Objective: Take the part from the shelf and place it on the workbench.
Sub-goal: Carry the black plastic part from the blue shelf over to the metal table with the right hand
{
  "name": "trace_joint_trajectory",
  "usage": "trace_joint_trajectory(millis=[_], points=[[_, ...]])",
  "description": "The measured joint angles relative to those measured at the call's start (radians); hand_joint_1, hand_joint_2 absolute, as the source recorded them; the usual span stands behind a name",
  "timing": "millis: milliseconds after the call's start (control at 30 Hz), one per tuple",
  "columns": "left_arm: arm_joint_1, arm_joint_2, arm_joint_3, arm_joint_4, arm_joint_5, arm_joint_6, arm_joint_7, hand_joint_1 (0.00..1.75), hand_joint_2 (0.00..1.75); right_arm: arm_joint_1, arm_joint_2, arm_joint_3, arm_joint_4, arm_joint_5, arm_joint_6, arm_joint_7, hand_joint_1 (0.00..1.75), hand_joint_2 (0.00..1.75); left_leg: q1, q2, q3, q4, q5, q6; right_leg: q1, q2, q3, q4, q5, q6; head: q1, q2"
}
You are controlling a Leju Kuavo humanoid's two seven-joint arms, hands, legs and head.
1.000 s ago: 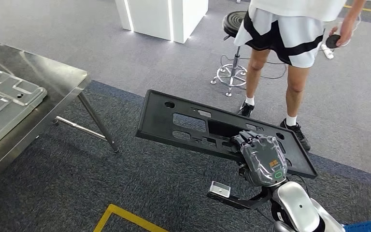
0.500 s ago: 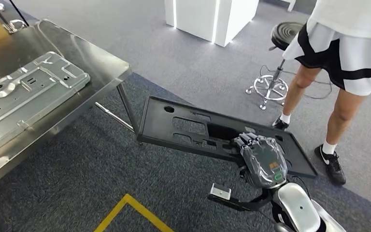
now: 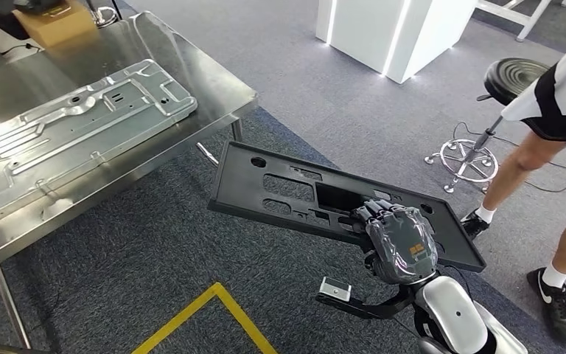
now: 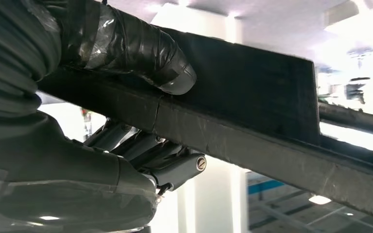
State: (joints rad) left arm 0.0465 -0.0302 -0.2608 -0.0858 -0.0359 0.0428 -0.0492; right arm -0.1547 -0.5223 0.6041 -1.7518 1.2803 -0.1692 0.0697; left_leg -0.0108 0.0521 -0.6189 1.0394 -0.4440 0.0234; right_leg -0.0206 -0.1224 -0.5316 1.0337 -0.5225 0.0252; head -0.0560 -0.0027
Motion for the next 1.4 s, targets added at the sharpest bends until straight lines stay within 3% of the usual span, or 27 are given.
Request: trace_joint_trajectory(millis=[33, 100, 167, 233, 267, 300, 367, 400, 467, 533, 600, 667, 733, 767, 800, 833, 900, 967, 1033, 1067, 1133, 1200, 1233, 1267, 1300, 1333, 1400], points=[[0.001, 0.0, -0.002, 0.0, 0.0, 0.0, 0.0, 0.0, 1.75, -0.002, 0.0, 0.001, 0.0, 0.0, 0.002, 0.0, 1.69, 1.75, 0.002, -0.012, 0.005, -0.006, 0.001, 0.007, -0.003, -0.001, 0.006, 0.0, -0.004, 0.006, 0.0, 0.0], [0.001, 0.001, -0.005, 0.0, 0.0, -0.001, 0.0, 0.0, 1.75, -0.007, 0.0, 0.002, 0.0, 0.001, 0.003, -0.001, 1.69, 1.75, 0.006, -0.034, 0.019, -0.02, 0.005, 0.022, -0.007, 0.041, 0.0, 0.036, -0.031, 0.011, 0.0, 0.0], [-0.001, 0.002, -0.008, 0.0, 0.0, -0.001, 0.001, 0.0, 1.75, -0.007, 0.0, 0.002, 0.001, 0.002, 0.005, -0.002, 1.69, 1.75, 0.007, -0.055, 0.026, -0.026, 0.006, 0.034, -0.008, 0.099, -0.056, 0.147, -0.087, 0.009, 0.0, 0.0], [-0.003, 0.003, -0.01, 0.0, 0.0, -0.004, 0.001, 0.0, 1.75, -0.005, -0.001, 0.003, 0.003, 0.002, 0.006, -0.002, 1.69, 1.75, 0.005, -0.082, 0.026, -0.024, 0.004, 0.038, -0.008, 0.118, -0.128, 0.26, -0.121, 0.009, 0.0, 0.0], [-0.003, 0.003, -0.011, 0.0, 0.001, -0.006, 0.001, 0.0, 1.75, -0.005, -0.001, 0.004, 0.003, 0.002, 0.006, -0.003, 1.69, 1.75, 0.004, -0.097, 0.028, -0.022, 0.002, 0.039, -0.007, 0.12, -0.146, 0.275, -0.11, 0.009, 0.0, 0.0], [-0.004, 0.003, -0.012, 0.0, 0.001, -0.009, 0.001, 0.0, 1.75, -0.005, -0.002, 0.004, 0.003, 0.002, 0.006, -0.003, 1.69, 1.75, 0.004, -0.113, 0.03, -0.019, 0.0, 0.037, -0.008, 0.123, -0.144, 0.251, -0.078, 0.009, 0.0, 0.0], [-0.002, 0.003, -0.013, 0.0, 0.003, -0.012, 0.002, 0.0, 1.75, -0.008, -0.003, 0.004, 0.003, 0.001, 0.006, -0.004, 1.69, 1.75, 0.004, -0.142, 0.036, -0.012, -0.008, 0.032, -0.01, 0.155, -0.1, 0.13, 0.006, 0.005, 0.0, 0.0], [-0.002, 0.003, -0.014, 0.0, 0.004, -0.013, 0.004, 0.0, 1.75, -0.01, -0.004, 0.005, 0.004, 0.0, 0.007, -0.005, 1.69, 1.75, 0.005, -0.156, 0.036, -0.007, -0.013, 0.028, -0.012, 0.177, -0.077, 0.071, 0.031, 0.004, 0.0, 0.0], [-0.002, 0.003, -0.014, 0.0, 0.009, -0.018, 0.009, 0.0, 1.75, -0.013, -0.006, 0.006, 0.005, -0.003, 0.007, -0.005, 1.69, 1.75, 0.008, -0.18, 0.029, -0.002, -0.016, 0.017, -0.01, 0.205, -0.057, 0.021, 0.037, 0.001, 0.0, 0.0], [0.0, 0.004, -0.014, 0.0, 0.017, -0.028, 0.013, 0.0, 1.75, -0.018, -0.008, 0.007, 0.005, -0.005, 0.007, -0.005, 1.69, 1.75, 0.013, -0.196, 0.022, -0.003, -0.015, 0.005, -0.008, 0.184, -0.051, 0.011, 0.036, -0.006, 0.0, 0.0], [0.002, 0.005, -0.014, 0.0, 0.021, -0.036, 0.016, 0.0, 1.75, -0.022, -0.008, 0.008, 0.004, -0.006, 0.007, -0.004, 1.69, 1.75, 0.012, -0.153, 0.008, 0.025, -0.032, -0.008, -0.011, 0.157, -0.04, -0.001, 0.037, -0.019, 0.0, 0.0], [0.0, 0.005, -0.014, 0.0, 0.022, -0.04, 0.017, 0.0, 1.75, -0.023, -0.008, 0.009, 0.004, -0.006, 0.006, -0.003, 1.69, 1.75, 0.013, -0.086, -0.04, 0.123, -0.083, -0.018, -0.011, 0.127, -0.029, -0.01, 0.035, -0.029, 0.0, 0.0], [-0.002, 0.005, -0.014, 0.0, 0.022, -0.041, 0.018, 0.0, 1.75, -0.023, -0.008, 0.01, 0.004, -0.006, 0.007, -0.003, 1.69, 1.75, 0.02, -0.065, -0.107, 0.24, -0.127, -0.027, -0.01, 0.097, -0.024, -0.01, 0.029, -0.031, -0.001, 0.0], [-0.002, 0.005, -0.014, 0.0, 0.023, -0.042, 0.018, 0.0, 1.75, -0.023, -0.008, 0.011, 0.004, -0.006, 0.007, -0.003, 1.69, 1.75, 0.023, -0.061, -0.124, 0.263, -0.123, -0.031, -0.01, 0.082, -0.021, -0.01, 0.025, -0.03, -0.001, 0.0], [-0.001, 0.006, -0.014, 0.0, 0.025, -0.042, 0.018, 0.0, 1.75, -0.024, -0.008, 0.011, 0.004, -0.006, 0.007, -0.003, 1.69, 1.75, 0.026, -0.057, -0.12, 0.247, -0.101, -0.034, -0.011, 0.067, -0.016, -0.01, 0.021, -0.027, -0.001, 0.0], [0.0, 0.006, -0.014, 0.0, 0.027, -0.043, 0.019, 0.0, 1.75, -0.024, -0.008, 0.012, 0.004, -0.007, 0.007, -0.003, 1.69, 1.75, 0.027, -0.047, -0.097, 0.195, -0.064, -0.035, -0.012, 0.054, -0.009, -0.01, 0.016, -0.024, -0.001, 0.0], [0.001, 0.007, -0.014, 0.0, 0.029, -0.043, 0.021, 0.0, 1.75, -0.025, -0.008, 0.012, 0.004, -0.007, 0.007, -0.003, 1.69, 1.75, 0.024, 0.0, -0.034, 0.062, -0.003, -0.031, -0.01, 0.031, 0.005, -0.01, 0.005, -0.014, -0.001, 0.0], [0.0, 0.007, -0.014, 0.0, 0.03, -0.043, 0.022, 0.0, 1.75, -0.027, -0.009, 0.012, 0.004, -0.008, 0.006, -0.003, 1.69, 1.75, 0.016, 0.028, -0.008, 0.003, 0.011, -0.017, -0.002, 0.01, 0.013, -0.011, -0.004, -0.003, 0.0, 0.0], [0.0, 0.007, -0.014, 0.0, 0.03, -0.042, 0.023, 0.0, 1.75, -0.031, -0.009, 0.012, 0.003, -0.009, 0.006, -0.003, 1.69, 1.75, 0.012, 0.005, -0.007, 0.0, 0.007, -0.001, 0.001, -0.011, 0.023, -0.018, -0.008, 0.008, 0.001, 0.0], [0.001, 0.007, -0.014, 0.0, 0.03, -0.042, 0.024, 0.0, 1.75, -0.033, -0.01, 0.012, 0.003, -0.009, 0.006, -0.003, 1.69, 1.75, 0.014, -0.008, -0.002, -0.005, 0.008, 0.006, -0.001, -0.007, 0.029, -0.016, -0.014, 0.013, 0.001, 0.0], [0.0, 0.007, -0.014, 0.0, 0.029, -0.041, 0.025, 0.0, 1.75, -0.038, -0.012, 0.012, 0.002, -0.01, 0.005, -0.003, 1.69, 1.75, 0.018, -0.033, 0.011, -0.016, 0.009, 0.02, -0.006, 0.042, 0.015, 0.036, -0.05, 0.019, 0.002, 0.0], [-0.002, 0.007, -0.015, 0.0, 0.029, -0.041, 0.025, 0.0, 1.75, -0.038, -0.014, 0.012, 0.004, -0.01, 0.005, -0.003, 1.69, 1.75, 0.017, -0.057, 0.015, -0.019, 0.008, 0.029, -0.006, 0.102, -0.053, 0.164, -0.108, 0.017, 0.002, 0.0], [-0.003, 0.007, -0.015, 0.0, 0.029, -0.041, 0.026, 0.0, 1.75, -0.037, -0.015, 0.012, 0.006, -0.011, 0.006, -0.003, 1.69, 1.75, 0.015, -0.072, 0.016, -0.019, 0.007, 0.032, -0.004, 0.114, -0.094, 0.227, -0.126, 0.016, 0.002, 0.0], [-0.004, 0.006, -0.015, 0.0, 0.029, -0.042, 0.027, 0.0, 1.75, -0.035, -0.015, 0.012, 0.008, -0.012, 0.006, -0.004, 1.69, 1.75, 0.013, -0.088, 0.017, -0.018, 0.006, 0.034, -0.003, 0.118, -0.123, 0.263, -0.125, 0.014, 0.002, 0.0], [-0.003, 0.006, -0.015, 0.0, 0.029, -0.043, 0.027, 0.0, 1.75, -0.035, -0.015, 0.012, 0.009, -0.013, 0.006, -0.004, 1.69, 1.75, 0.011, -0.104, 0.02, -0.018, 0.005, 0.035, -0.002, 0.121, -0.135, 0.263, -0.104, 0.011, 0.002, 0.0], [-0.003, 0.006, -0.015, 0.0, 0.03, -0.043, 0.028, 0.0, 1.75, -0.036, -0.015, 0.013, 0.01, -0.014, 0.006, -0.005, 1.69, 1.75, 0.01, -0.12, 0.024, -0.017, 0.004, 0.035, -0.002, 0.126, -0.128, 0.223, -0.063, 0.007, 0.002, 0.0], [-0.003, 0.005, -0.015, 0.0, 0.031, -0.045, 0.03, 0.0, 1.75, -0.038, -0.017, 0.013, 0.011, -0.019, 0.007, -0.006, 1.69, 1.75, 0.008, -0.149, 0.029, -0.014, 0.0, 0.031, -0.003, 0.17, -0.084, 0.092, 0.02, -0.003, 0.002, 0.0]])
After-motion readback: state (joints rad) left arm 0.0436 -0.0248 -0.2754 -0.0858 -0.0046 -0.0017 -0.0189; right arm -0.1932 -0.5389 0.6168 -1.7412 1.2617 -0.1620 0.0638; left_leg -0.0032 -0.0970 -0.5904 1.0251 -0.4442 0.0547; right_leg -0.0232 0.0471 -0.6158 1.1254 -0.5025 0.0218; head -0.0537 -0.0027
